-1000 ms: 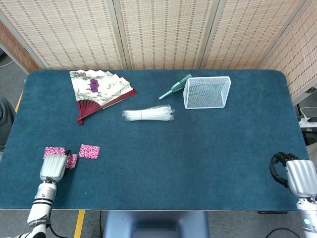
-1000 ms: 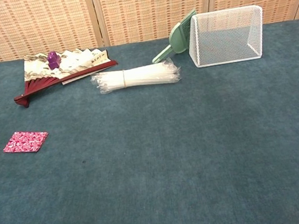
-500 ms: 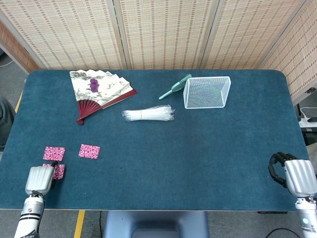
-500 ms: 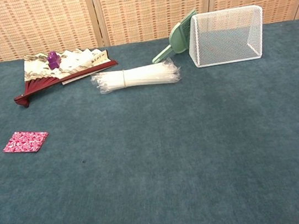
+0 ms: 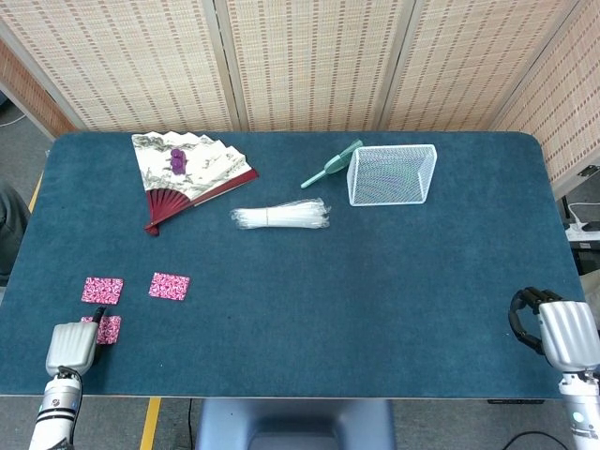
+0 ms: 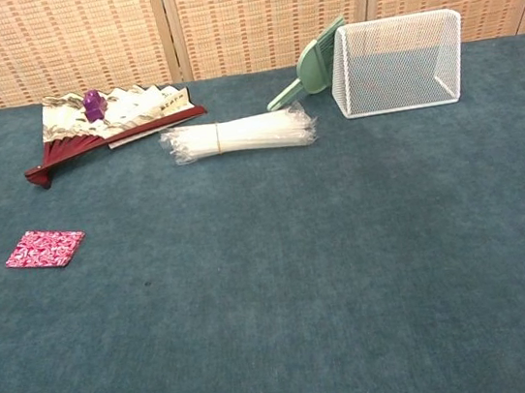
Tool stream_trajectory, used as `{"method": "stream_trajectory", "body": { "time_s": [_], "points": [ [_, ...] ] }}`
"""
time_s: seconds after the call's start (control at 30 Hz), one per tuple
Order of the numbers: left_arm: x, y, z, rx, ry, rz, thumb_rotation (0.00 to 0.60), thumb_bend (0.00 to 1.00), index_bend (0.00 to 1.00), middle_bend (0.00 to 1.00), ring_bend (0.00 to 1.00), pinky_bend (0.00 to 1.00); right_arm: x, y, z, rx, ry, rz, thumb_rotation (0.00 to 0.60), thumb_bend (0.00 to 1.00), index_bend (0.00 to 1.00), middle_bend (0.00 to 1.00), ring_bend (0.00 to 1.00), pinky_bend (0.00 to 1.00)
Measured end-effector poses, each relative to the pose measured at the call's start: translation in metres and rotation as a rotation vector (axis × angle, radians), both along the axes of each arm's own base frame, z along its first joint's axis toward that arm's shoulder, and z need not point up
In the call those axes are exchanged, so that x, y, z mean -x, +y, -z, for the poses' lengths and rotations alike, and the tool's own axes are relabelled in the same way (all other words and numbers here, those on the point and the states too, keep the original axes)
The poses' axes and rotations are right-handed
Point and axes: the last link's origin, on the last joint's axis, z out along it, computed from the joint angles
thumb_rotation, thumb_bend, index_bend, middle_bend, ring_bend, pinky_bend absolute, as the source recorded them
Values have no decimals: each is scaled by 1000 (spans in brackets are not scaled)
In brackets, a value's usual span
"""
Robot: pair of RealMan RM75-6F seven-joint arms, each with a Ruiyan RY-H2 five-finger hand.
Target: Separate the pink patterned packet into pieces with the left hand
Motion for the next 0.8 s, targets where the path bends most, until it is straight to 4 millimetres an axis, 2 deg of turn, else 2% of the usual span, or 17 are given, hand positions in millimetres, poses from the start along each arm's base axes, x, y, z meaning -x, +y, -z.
{"method": "stream_trajectory", "body": {
  "time_s": [0.2,0.27,0.33,0.4,0.43,0.5,0.57,0.63,0.73,0.8],
  "points": [
    [0,-1,0,3,-3,-5,600,345,40,1000,1000,1000,0,0,0,2,-1,-1,600,465,688,550,576,883],
    [0,-2,-2,5,-1,-7,600,336,88,1000,1000,1000,0,0,0,2,0,-1,600,465,689,550,576,883],
    [-5,-4,-6,2,-17,4,600,329,184,999,1000,1000,0,0,0,3,1,-1,600,465,689,550,576,883],
    [-17,-5,-13,-5,-65,42,600,328,218,950,1000,1000,0,0,0,2,2,-1,600,465,689,550,576,883],
    [-23,-5,-15,-11,-93,67,600,327,226,881,977,1000,0,0,1,0,3,-1,600,465,689,550,576,883],
    [-37,-5,-24,-36,-160,146,600,327,243,755,878,992,0,0,1,-3,6,0,600,465,689,550,576,883],
    [-45,-3,-35,-65,-205,232,600,366,255,586,664,907,0,0,2,-3,8,-1,600,465,689,550,576,883],
    [-51,-3,-48,-90,-252,327,600,434,255,448,510,746,0,-1,3,-3,11,0,600,465,689,550,576,883],
    [-53,-5,-62,-100,-301,392,600,466,255,311,370,471,1,-2,4,-4,21,6,600,465,689,550,576,883],
    [-46,-5,-70,-112,-298,390,600,465,255,280,313,404,1,-3,7,-9,33,9,600,465,689,550,576,883]
  ]
}}
